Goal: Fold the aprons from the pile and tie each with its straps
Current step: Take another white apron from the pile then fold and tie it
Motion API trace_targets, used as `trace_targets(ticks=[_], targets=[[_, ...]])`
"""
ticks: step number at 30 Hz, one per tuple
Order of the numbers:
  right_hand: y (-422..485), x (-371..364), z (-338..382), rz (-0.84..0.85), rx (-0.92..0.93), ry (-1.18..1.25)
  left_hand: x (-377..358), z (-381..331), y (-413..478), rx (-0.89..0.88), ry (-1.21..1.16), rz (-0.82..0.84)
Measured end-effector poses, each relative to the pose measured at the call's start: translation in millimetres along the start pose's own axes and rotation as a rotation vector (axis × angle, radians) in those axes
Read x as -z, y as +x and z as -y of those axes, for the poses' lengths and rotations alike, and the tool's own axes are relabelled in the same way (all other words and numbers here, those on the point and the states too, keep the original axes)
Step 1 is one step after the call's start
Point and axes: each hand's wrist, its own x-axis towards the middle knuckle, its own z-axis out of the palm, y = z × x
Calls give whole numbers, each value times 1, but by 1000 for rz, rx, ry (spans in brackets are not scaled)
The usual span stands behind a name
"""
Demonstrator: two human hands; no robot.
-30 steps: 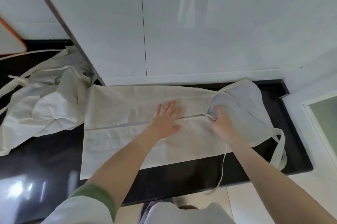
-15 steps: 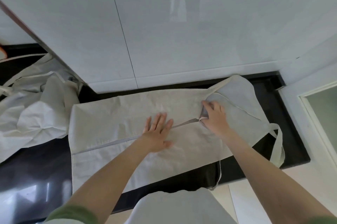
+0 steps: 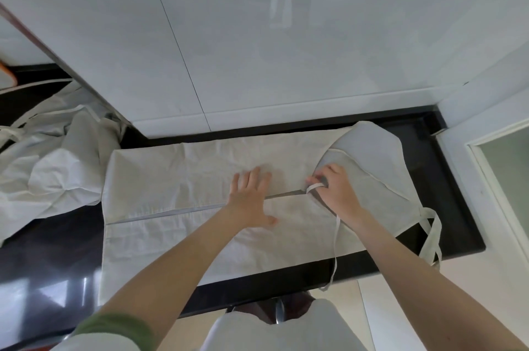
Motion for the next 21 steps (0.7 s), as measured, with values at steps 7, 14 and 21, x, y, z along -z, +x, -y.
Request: trace_targets(ticks=[7, 14, 21], targets=[[-11, -11, 2, 155, 48, -39, -12, -24, 20, -63, -12, 74], [-11, -25, 1, -36, -31, -261, -18, -22, 21, -63, 8, 102], [-14, -28, 12, 79, 12, -95, -21, -22, 19, -69, 4, 116]])
